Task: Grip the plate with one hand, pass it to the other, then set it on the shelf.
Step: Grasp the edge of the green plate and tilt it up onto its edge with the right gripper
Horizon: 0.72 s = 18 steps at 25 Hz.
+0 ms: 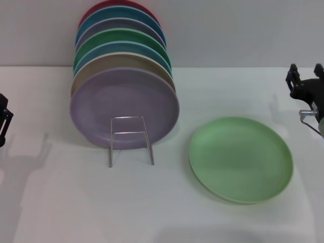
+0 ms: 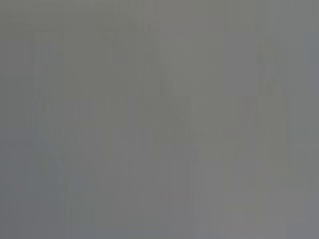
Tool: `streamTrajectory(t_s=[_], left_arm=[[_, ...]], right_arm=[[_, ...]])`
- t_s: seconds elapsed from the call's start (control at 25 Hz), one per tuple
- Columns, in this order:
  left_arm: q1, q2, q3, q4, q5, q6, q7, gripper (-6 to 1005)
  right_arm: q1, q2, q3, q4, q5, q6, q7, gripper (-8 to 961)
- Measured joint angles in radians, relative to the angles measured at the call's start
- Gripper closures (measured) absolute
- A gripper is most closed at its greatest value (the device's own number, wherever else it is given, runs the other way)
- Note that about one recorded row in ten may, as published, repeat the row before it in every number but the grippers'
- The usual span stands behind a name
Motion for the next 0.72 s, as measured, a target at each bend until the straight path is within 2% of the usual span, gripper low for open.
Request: streamTrajectory(t_s=[0.2,0.28,0.48,0.56,0.72], left_arm=[[-0.016,-0.001,0.000,0.008,0.000,-0.002,0.000,169],[-0.020,-0.001,0.000,0.009,0.000,-0.003,0.000,169],[-0.029,-0.001,0.000,0.010,0.000,-0.013,-0.001,170],[-0.031,-0.001,0.000,0.010,0.000,-0.020,-0.001,170],[-0.034,-0.002,0.000,0.010,0.000,-0.025,-0.001,170]], right_arm=[[-0.088,0.040,0.272,0.226,-0.001,0.478,-0.149,390],[-0.096,0.041,0.368,0.275,-0.001,0.670,-0.153,390],[-0.070,0.038,0.576,0.349,-0.053,1.042,-0.130,390],[-0.044,0.037,0.648,0.392,-0.144,1.186,-0.077,391],[0.018,0.036,0.728,0.479,-0.339,1.439,0.050,391]])
